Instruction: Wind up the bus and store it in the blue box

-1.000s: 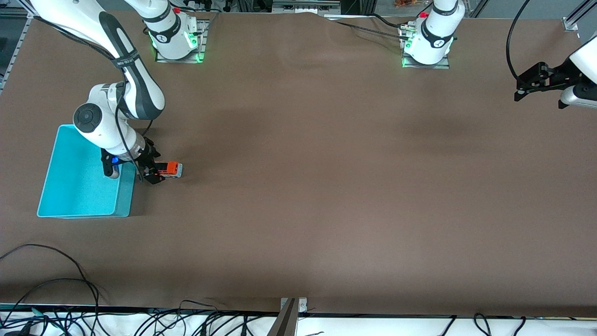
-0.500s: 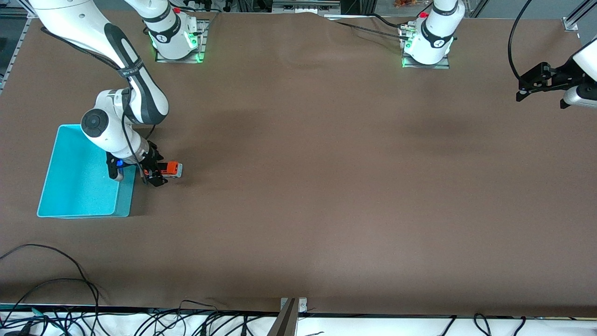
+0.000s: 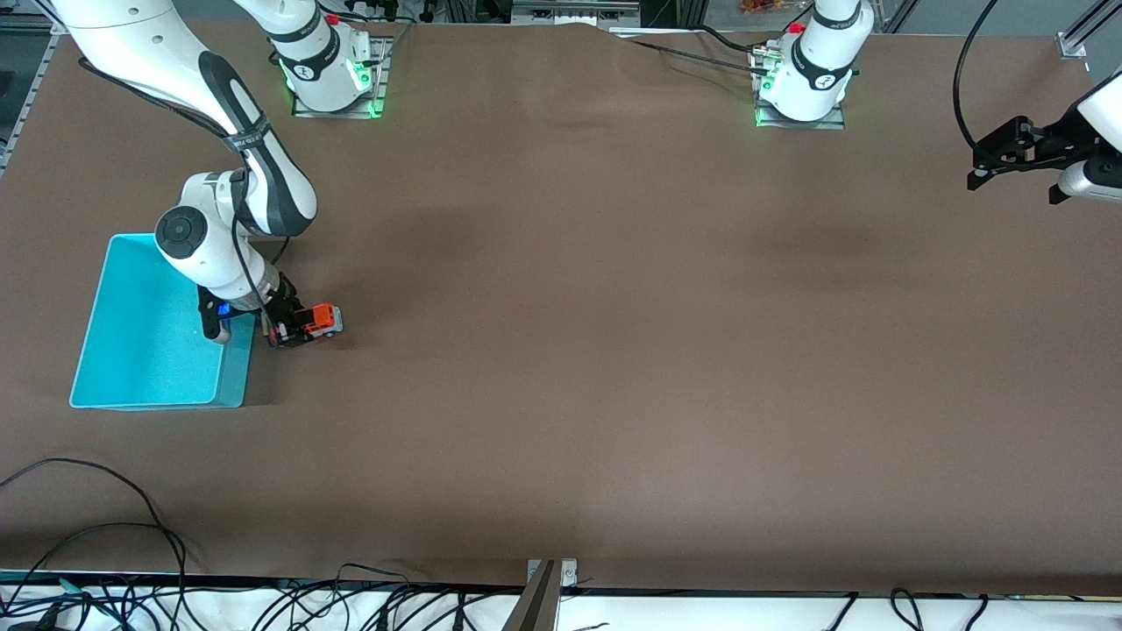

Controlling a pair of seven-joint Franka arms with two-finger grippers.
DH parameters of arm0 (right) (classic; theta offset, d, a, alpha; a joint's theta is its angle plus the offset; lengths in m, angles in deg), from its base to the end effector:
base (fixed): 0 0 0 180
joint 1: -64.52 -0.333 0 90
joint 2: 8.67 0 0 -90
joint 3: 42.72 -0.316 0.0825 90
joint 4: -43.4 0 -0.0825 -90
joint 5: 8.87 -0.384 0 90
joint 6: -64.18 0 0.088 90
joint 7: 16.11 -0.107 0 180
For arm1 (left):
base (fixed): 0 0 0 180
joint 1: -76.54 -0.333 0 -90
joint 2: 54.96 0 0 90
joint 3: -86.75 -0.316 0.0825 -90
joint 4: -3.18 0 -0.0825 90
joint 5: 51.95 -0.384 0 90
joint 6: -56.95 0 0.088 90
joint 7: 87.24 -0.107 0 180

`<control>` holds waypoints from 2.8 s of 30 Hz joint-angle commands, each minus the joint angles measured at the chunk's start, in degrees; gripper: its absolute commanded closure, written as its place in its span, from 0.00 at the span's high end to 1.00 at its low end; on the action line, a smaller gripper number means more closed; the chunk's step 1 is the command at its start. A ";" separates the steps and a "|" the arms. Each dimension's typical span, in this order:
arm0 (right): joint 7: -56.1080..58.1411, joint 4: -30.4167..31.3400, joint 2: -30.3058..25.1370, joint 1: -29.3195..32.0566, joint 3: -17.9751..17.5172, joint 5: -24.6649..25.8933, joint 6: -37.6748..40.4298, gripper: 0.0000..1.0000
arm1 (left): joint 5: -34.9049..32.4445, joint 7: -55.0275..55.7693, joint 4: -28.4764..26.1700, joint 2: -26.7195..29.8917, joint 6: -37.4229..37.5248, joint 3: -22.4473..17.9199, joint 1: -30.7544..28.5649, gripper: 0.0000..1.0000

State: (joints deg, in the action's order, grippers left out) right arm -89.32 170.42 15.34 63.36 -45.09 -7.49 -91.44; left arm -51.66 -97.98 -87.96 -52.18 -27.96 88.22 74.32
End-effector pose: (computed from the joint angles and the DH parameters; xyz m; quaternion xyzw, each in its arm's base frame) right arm 0.5573 0.0356 0.1927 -0.8250 0.5637 -0.0298 0.0273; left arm 0.5299 0.0060 0.6340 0.9957 -0.0871 -0.0298 0.0049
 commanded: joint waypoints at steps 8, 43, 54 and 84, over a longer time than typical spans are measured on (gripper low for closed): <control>1.13 0.24 -2.56 -0.77 0.35 2.05 0.30 0.00 | 2.17 -1.12 1.41 -0.41 1.60 0.11 -0.50 1.00; 60.09 -1.87 -22.25 5.03 9.66 -3.83 32.56 0.00 | 2.17 -1.21 1.49 -0.49 1.51 0.02 -0.59 1.00; 79.96 -2.04 -20.67 8.11 15.56 -3.04 30.38 0.00 | 2.17 -1.21 1.49 -0.49 1.51 0.11 -0.50 1.00; 86.57 -7.49 -4.15 8.28 15.47 8.29 21.67 0.00 | 2.17 -1.12 1.41 -0.58 1.51 0.20 -0.41 1.00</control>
State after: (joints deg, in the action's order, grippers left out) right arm -3.11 166.66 7.40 71.46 -29.49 -0.33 -69.75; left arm -51.14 -97.99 -87.96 -52.22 -27.66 88.33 74.28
